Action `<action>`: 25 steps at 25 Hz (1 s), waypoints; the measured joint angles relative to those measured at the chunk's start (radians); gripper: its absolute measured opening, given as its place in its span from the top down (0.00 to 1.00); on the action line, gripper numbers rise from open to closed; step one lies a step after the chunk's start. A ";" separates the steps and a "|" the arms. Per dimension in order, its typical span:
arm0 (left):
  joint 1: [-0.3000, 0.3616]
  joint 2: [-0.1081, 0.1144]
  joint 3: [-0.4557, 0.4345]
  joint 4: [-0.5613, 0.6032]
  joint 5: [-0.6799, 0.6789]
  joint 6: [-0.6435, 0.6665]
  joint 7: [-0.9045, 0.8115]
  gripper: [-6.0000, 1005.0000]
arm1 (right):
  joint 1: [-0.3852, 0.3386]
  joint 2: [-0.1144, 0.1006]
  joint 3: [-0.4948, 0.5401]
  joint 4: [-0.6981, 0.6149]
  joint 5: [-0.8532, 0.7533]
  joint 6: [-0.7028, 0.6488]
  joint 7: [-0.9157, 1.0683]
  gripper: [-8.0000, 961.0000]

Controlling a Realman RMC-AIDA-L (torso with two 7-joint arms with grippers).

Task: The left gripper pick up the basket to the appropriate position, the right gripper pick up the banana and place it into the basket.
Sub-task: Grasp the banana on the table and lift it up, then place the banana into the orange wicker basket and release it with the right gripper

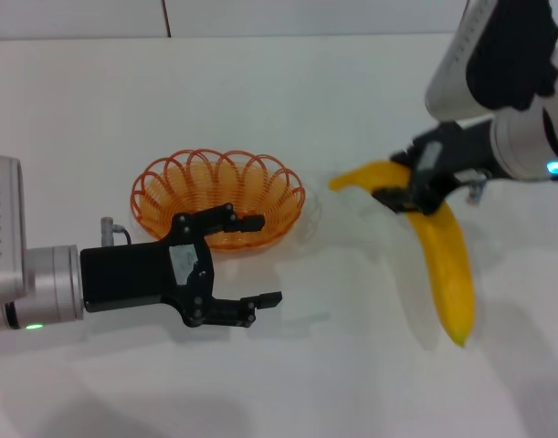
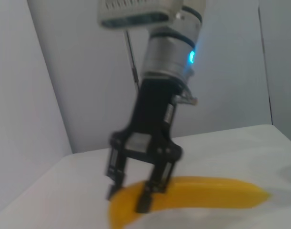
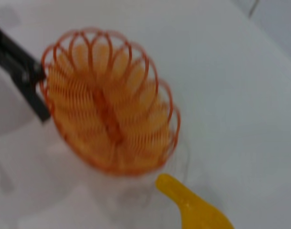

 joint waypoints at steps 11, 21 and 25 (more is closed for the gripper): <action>-0.014 -0.001 0.082 0.000 -0.048 -0.003 0.007 0.11 | 0.157 -0.001 0.015 0.119 0.161 0.095 -0.191 0.49; 0.003 -0.001 0.435 0.010 -0.367 -0.150 0.069 0.11 | 0.201 0.002 0.003 0.153 0.170 0.092 -0.238 0.49; 0.005 0.002 0.487 0.013 -0.422 -0.163 0.079 0.11 | 0.222 0.004 -0.009 0.157 0.170 0.096 -0.249 0.49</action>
